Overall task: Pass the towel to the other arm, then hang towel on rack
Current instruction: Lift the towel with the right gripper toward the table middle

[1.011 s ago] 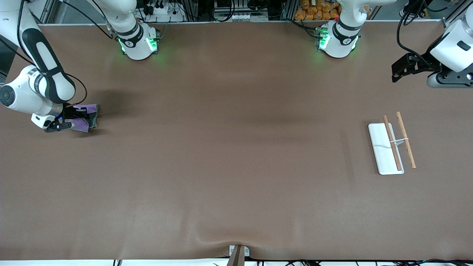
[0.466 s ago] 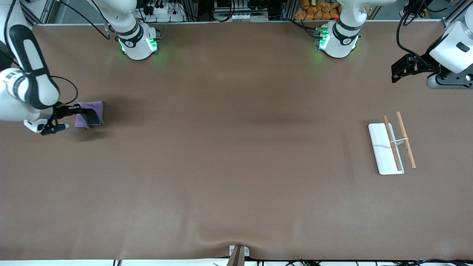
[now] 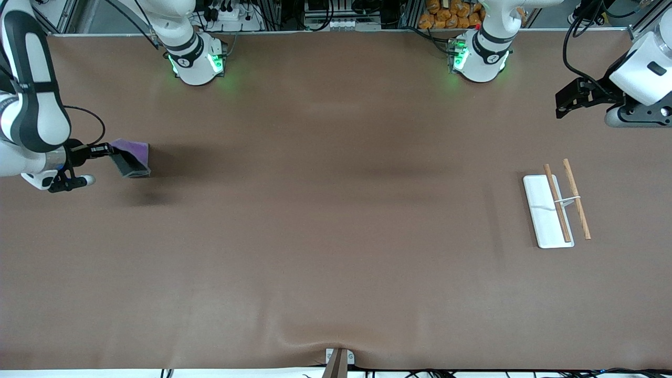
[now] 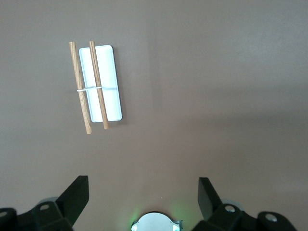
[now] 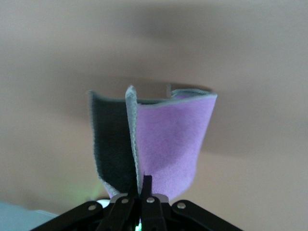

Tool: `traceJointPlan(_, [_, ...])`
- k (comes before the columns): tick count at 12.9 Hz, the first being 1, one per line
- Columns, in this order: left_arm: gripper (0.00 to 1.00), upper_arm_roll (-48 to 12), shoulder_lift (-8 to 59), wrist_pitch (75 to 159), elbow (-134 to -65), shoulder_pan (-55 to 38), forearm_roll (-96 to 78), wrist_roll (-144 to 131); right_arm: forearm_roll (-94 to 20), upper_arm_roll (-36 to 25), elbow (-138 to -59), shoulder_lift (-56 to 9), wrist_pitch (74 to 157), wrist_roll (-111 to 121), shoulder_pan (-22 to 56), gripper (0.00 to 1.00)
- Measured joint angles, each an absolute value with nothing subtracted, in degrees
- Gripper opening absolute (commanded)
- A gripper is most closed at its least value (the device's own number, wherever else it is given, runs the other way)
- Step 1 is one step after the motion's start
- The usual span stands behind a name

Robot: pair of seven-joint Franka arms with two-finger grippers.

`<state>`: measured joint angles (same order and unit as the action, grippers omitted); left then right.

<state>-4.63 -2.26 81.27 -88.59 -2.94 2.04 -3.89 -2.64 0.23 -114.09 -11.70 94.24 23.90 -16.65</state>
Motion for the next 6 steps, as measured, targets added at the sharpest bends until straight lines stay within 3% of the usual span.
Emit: traceJointPlan(6, [1.00, -4.76, -2.20, 81.27, -88.32, -3.01, 2.04, -3.88, -11.07, 0.42, -104.14, -10.33, 79.45, 7.52, -8.95, 0.00])
